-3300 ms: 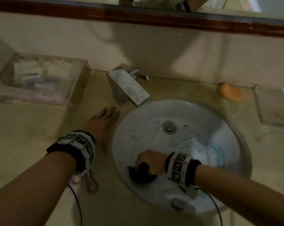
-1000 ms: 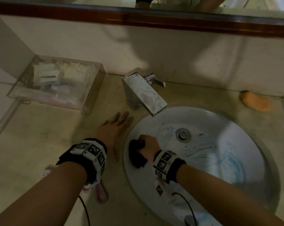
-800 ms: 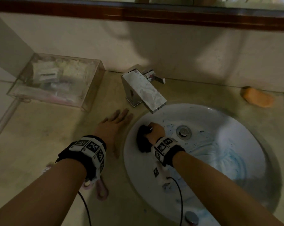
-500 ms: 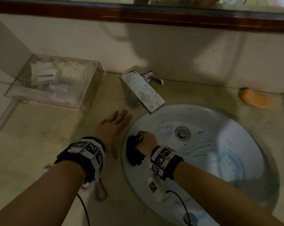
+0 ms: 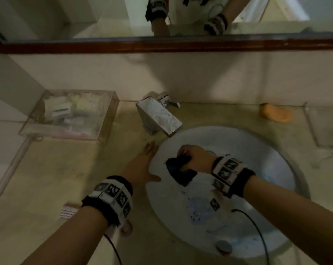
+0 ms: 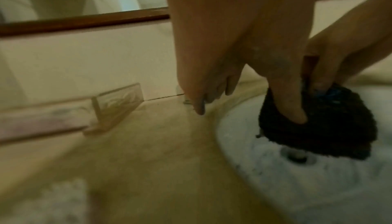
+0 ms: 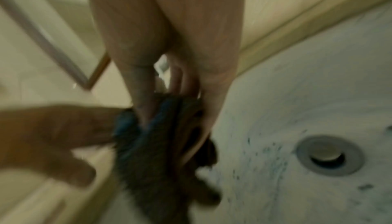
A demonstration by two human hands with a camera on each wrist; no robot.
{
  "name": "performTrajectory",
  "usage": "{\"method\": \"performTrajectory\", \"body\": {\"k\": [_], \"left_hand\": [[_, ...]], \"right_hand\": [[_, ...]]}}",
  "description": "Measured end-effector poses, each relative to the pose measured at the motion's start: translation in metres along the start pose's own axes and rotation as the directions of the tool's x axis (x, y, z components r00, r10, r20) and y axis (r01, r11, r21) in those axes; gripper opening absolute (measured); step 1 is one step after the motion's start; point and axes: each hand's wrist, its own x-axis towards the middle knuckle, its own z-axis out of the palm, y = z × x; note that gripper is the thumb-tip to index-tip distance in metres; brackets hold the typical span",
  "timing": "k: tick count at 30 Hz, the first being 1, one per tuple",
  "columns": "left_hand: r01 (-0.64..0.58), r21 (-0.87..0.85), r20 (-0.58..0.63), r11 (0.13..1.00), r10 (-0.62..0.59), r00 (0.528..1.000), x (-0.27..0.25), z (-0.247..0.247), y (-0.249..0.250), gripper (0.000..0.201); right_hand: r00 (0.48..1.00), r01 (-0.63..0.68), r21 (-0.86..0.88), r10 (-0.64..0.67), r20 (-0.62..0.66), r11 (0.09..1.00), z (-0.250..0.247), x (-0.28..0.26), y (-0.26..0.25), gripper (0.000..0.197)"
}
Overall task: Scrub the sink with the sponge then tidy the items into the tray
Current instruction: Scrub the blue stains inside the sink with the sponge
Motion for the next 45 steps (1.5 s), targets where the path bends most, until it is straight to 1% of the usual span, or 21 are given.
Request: {"method": "performTrajectory", "body": {"k": [2,3,6,9,11,13,15,17,18,20,21,23,26,27,30,32,35,37,40,43,45], "left_hand": [[-0.072,-0.214,-0.065,0.974,0.059,0.996,-0.006,0.008,0.022,0.094],[-0.108,-0.260,-0.074,0.960,0.092,0.993,-0.006,0.012,0.032,0.083],[-0.182,-0.343,-0.092,0.922,0.160,0.983,-0.002,0.023,0.053,0.046],[-0.177,-0.368,-0.091,0.913,0.154,0.984,0.009,0.027,0.062,0.024],[-0.140,-0.296,-0.058,0.945,0.129,0.990,0.018,0.028,0.069,0.034],[-0.046,-0.204,-0.038,0.978,0.039,0.999,0.029,0.026,0.075,0.037],[0.067,-0.103,-0.090,0.992,-0.076,0.993,0.042,0.023,0.073,0.039],[0.230,-0.140,-0.176,0.963,-0.253,0.951,0.058,0.023,0.064,0.042],[0.307,-0.205,-0.190,0.929,-0.346,0.919,0.067,0.026,0.057,0.042],[0.413,-0.381,-0.168,0.827,-0.501,0.849,0.080,0.031,0.052,0.033],[0.432,-0.446,-0.141,0.784,-0.538,0.831,0.087,0.033,0.053,0.027],[0.456,-0.497,-0.053,0.738,-0.551,0.833,0.099,0.035,0.062,0.027],[0.451,-0.595,-0.017,0.665,-0.571,0.820,0.119,0.029,0.080,0.040],[0.429,-0.624,-0.034,0.653,-0.571,0.820,0.125,0.026,0.085,0.042],[0.422,-0.592,-0.163,0.687,-0.614,0.772,0.132,0.024,0.099,0.041],[0.448,-0.492,-0.147,0.746,-0.579,0.802,0.140,0.031,0.108,0.038],[0.414,-0.389,-0.140,0.823,-0.498,0.856,0.154,0.041,0.115,0.037],[0.346,-0.291,-0.182,0.892,-0.407,0.895,0.154,0.046,0.118,0.035],[0.215,-0.014,-0.175,0.977,-0.214,0.961,0.146,0.052,0.118,0.030],[0.108,0.238,-0.232,0.965,-0.052,0.971,0.137,0.046,0.104,0.029],[0.093,0.335,-0.216,0.937,-0.019,0.976,0.133,0.042,0.092,0.037]], "right_hand": [[0.998,0.035,0.143,-0.043,0.051,0.989,-0.016,-0.024,0.000,0.028],[0.996,0.048,0.194,-0.061,0.065,0.980,-0.022,-0.035,0.001,0.028],[0.995,0.101,0.167,-0.102,-0.005,0.981,-0.030,-0.058,0.010,0.026],[0.992,0.114,0.134,-0.105,-0.072,0.984,-0.033,-0.071,0.020,0.025],[0.991,0.098,0.000,-0.098,-0.093,0.995,-0.043,-0.073,0.027,0.030],[0.990,0.057,-0.245,-0.087,-0.115,0.968,-0.064,-0.075,0.035,0.042],[0.991,-0.002,-0.524,-0.067,-0.113,0.851,-0.094,-0.077,0.050,0.052],[0.996,-0.052,-0.713,-0.018,-0.090,0.699,-0.124,-0.082,0.071,0.060],[0.997,-0.070,-0.752,0.020,-0.076,0.656,-0.135,-0.086,0.082,0.063],[0.993,-0.104,-0.779,0.110,-0.046,0.618,-0.146,-0.094,0.099,0.067],[0.988,-0.118,-0.792,0.154,-0.030,0.599,-0.146,-0.097,0.106,0.070],[0.971,-0.164,-0.801,0.237,-0.028,0.576,-0.141,-0.103,0.116,0.075],[0.945,-0.287,-0.735,0.309,-0.111,0.614,-0.139,-0.110,0.129,0.084],[0.938,-0.315,-0.706,0.322,-0.129,0.634,-0.141,-0.112,0.134,0.086],[0.926,-0.342,-0.644,0.362,-0.107,0.684,-0.143,-0.117,0.148,0.086],[0.928,-0.332,-0.637,0.364,-0.086,0.696,-0.141,-0.119,0.155,0.085],[0.932,-0.322,-0.629,0.352,-0.082,0.707,-0.137,-0.120,0.157,0.086],[0.935,-0.319,-0.633,0.345,-0.086,0.705,-0.137,-0.119,0.156,0.088],[0.939,-0.313,-0.635,0.330,-0.096,0.706,-0.137,-0.118,0.155,0.089],[0.942,-0.308,-0.646,0.318,-0.106,0.698,-0.137,-0.119,0.155,0.088],[0.943,-0.311,-0.653,0.311,-0.120,0.691,-0.135,-0.119,0.157,0.086]]}}
